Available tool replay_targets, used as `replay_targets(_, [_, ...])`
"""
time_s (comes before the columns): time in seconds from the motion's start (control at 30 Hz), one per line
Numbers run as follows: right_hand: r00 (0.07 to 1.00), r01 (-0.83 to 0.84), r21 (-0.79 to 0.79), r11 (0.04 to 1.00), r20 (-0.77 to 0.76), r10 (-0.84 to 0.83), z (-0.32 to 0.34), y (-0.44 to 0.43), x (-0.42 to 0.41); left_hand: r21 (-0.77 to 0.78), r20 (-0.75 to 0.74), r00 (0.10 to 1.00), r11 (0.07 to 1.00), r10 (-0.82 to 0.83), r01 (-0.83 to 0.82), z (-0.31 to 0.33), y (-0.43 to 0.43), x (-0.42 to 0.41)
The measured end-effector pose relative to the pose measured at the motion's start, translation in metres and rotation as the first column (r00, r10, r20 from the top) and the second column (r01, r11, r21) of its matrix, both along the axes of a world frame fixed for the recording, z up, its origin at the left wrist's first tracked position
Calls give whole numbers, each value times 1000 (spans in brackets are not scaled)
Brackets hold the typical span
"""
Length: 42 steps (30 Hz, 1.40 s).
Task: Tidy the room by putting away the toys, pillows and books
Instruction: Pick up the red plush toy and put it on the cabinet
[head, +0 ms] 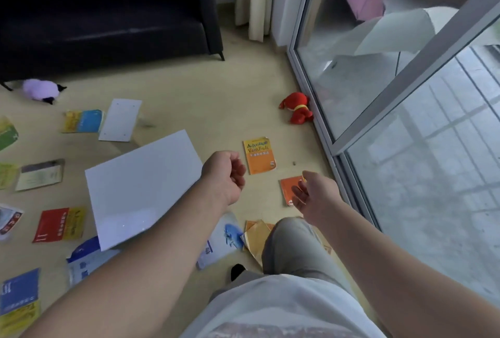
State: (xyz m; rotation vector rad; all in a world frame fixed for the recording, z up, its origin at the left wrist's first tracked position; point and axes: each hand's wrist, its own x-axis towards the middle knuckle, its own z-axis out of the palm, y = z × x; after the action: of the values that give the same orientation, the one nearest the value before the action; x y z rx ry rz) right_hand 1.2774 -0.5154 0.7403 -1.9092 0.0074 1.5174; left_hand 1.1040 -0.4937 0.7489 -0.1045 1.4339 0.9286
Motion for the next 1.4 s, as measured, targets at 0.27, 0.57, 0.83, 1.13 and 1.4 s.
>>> replay_targets(0.27, [1000,-20,2,1000,-6,20,-16,163,-24,-23,23,999,999,44,-44,-16,153,-19])
replay_targets(0.57, [981,-192,-50,980,-2,192,-13,399,-42,-130,-28,994,986,104,-107,-17,355,-26])
replay_targets(0.83, [988,-151,5,988,2,151,10,554,-43,-53,-71,997,998,30,-34,15,522,-28])
replay_targets(1.13, [991,126,-4,992,38,-126,-58,745,-41,-29,-71,959,962,-274,273,-31,761,-23])
replay_targets(1.4, [873,483,-151,863,-2,-489,-80,854,-59,-170,-62,798,795,-599,583,-48,928,1])
